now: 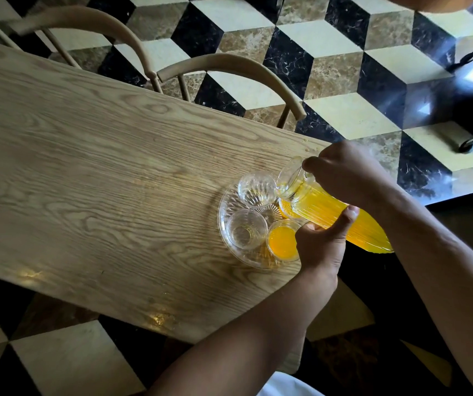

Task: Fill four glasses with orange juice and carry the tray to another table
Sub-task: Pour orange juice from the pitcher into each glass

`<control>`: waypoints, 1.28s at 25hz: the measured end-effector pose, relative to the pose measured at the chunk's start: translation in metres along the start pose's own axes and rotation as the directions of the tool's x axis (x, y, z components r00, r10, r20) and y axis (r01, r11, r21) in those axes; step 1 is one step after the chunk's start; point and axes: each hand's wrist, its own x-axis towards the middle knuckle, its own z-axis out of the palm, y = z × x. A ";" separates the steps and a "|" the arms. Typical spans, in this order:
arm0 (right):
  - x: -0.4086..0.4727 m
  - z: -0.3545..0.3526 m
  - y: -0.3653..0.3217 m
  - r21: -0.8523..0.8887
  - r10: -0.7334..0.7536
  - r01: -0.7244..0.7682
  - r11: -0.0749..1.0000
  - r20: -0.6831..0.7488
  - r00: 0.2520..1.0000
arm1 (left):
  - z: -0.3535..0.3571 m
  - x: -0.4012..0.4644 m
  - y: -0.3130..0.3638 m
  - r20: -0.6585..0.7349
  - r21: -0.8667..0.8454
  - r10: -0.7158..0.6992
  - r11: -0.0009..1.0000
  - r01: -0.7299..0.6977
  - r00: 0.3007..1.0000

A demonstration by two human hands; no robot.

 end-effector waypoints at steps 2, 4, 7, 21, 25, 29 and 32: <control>0.002 0.002 -0.006 -0.019 -0.005 0.006 1.000 0.005 1.000 | -0.002 0.003 0.001 -0.007 -0.004 0.001 1.000 -0.001 1.000; 0.004 0.003 -0.011 -0.038 -0.012 0.013 0.999 0.013 1.000 | -0.004 0.007 0.002 -0.009 -0.001 -0.003 1.000 0.003 1.000; 0.006 0.005 -0.015 -0.056 -0.010 0.011 0.998 0.024 1.000 | -0.004 0.011 0.002 0.000 0.010 -0.042 0.999 0.042 0.999; 0.017 0.008 -0.023 -0.203 0.000 0.004 0.979 0.021 1.000 | 0.004 0.014 0.004 0.019 -0.074 -0.107 0.991 0.108 0.994; 0.017 0.009 -0.024 -0.237 0.008 -0.003 0.972 0.022 1.000 | 0.006 0.016 0.001 0.012 -0.104 -0.125 0.987 0.125 0.992; 0.018 0.010 -0.025 -0.249 0.000 0.009 0.968 0.036 0.999 | 0.005 0.016 0.001 0.010 -0.100 -0.125 0.987 0.125 0.992; 0.018 0.010 -0.026 -0.265 0.000 0.011 0.964 0.042 0.999 | 0.006 0.017 0.002 0.015 -0.116 -0.134 0.984 0.135 0.991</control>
